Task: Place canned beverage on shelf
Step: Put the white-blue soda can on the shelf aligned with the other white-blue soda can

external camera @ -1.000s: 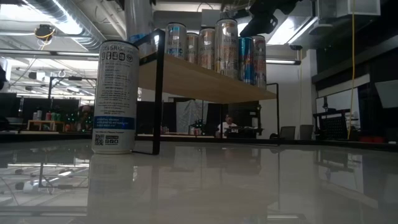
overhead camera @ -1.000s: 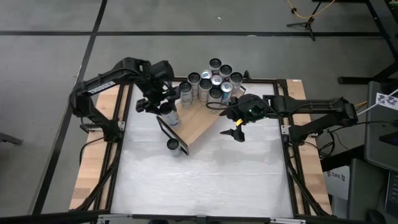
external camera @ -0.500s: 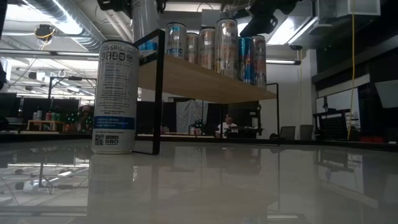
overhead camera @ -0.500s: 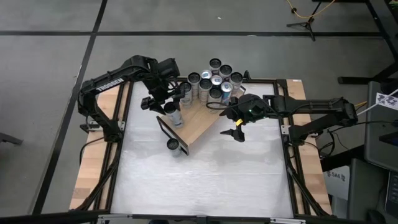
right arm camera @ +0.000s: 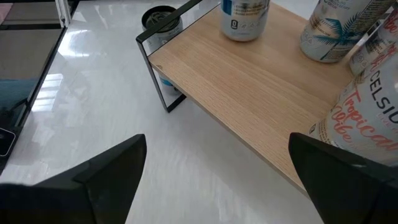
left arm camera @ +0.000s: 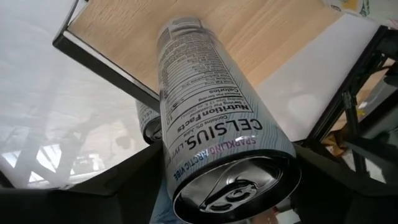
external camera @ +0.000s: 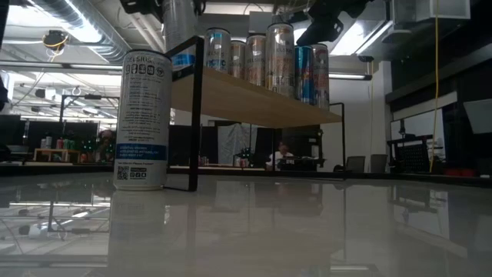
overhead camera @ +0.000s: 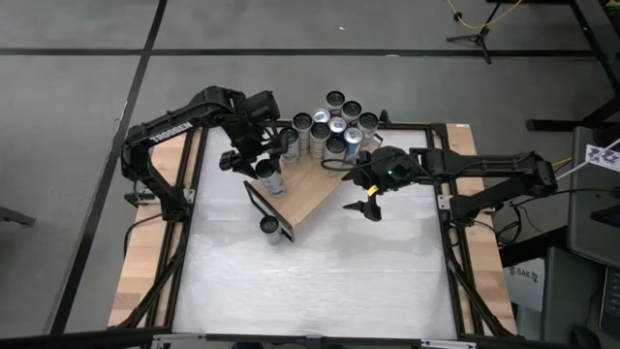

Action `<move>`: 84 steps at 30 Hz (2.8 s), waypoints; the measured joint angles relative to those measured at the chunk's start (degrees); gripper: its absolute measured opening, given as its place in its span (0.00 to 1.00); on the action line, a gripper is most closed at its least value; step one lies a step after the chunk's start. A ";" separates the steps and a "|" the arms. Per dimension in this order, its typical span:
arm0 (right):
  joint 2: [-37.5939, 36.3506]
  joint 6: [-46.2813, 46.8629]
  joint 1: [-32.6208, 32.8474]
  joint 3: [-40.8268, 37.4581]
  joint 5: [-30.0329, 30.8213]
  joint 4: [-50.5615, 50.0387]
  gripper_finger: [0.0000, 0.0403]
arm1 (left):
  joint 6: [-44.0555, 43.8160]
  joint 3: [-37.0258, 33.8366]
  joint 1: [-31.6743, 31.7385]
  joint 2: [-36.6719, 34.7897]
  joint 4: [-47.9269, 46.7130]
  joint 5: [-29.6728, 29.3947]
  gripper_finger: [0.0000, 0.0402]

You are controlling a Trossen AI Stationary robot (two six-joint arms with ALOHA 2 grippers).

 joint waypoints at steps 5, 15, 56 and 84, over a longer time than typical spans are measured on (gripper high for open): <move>0.00 0.00 0.00 0.01 0.00 0.00 0.96 | 4.02 -0.04 0.00 0.00 0.52 -0.02 0.73; 0.01 0.01 0.00 0.01 0.00 0.00 0.96 | 5.71 -0.04 -0.02 -0.02 0.84 -1.70 0.73; 0.00 0.00 0.00 0.01 0.00 0.00 0.96 | 6.99 -0.04 -1.22 -0.02 3.08 -4.74 0.73; 0.00 0.02 0.00 0.00 0.00 0.00 0.96 | 8.63 -0.04 -1.62 -0.02 4.59 -8.60 0.73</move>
